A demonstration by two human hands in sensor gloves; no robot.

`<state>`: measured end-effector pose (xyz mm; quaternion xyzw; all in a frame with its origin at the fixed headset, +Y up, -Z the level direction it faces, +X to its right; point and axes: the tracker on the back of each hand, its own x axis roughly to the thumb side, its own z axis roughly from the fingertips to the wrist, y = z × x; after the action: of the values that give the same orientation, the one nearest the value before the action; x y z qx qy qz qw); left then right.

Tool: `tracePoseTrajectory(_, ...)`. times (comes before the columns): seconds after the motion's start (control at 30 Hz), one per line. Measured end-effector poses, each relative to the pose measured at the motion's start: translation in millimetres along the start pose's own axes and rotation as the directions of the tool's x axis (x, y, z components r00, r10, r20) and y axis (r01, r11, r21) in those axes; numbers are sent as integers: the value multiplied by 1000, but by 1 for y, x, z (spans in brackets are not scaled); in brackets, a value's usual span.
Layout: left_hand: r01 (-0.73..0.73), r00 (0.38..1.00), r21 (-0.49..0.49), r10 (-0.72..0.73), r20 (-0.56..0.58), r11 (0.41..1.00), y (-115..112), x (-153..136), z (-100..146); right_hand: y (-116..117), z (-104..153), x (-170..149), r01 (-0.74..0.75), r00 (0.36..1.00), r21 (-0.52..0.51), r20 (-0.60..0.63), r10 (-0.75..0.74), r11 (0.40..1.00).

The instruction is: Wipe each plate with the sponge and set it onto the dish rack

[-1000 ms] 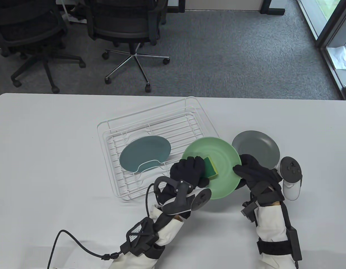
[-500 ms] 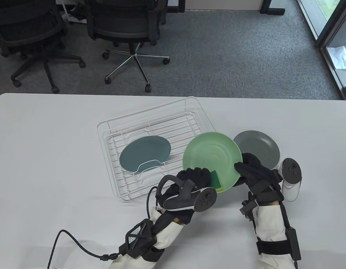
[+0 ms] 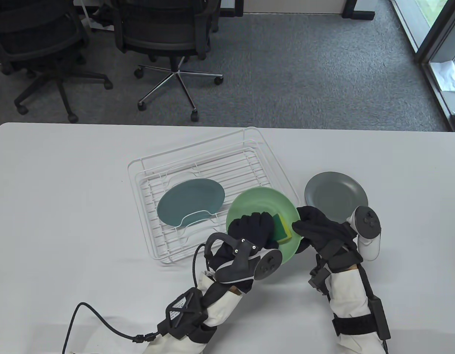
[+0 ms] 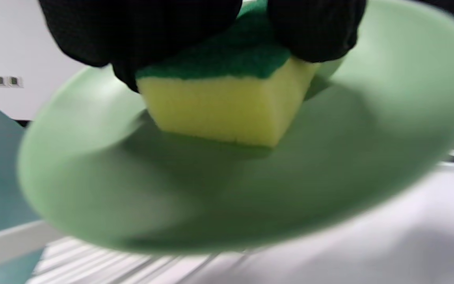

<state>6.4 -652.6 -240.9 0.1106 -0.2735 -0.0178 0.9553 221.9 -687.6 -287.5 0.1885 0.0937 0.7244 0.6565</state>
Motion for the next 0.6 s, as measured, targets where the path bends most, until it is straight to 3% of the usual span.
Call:
tracePoseTrajectory(0.23,62,994,-83,-69,-90,995,-6,-17,-3,-6,3,-1,28,999,-52,-20,-29,998)
tracePoseTrajectory(0.6,-45,999,-209,43,-14,977,-5,-16,-5,-7,4,-9,40,998,-124,-44,-46,991)
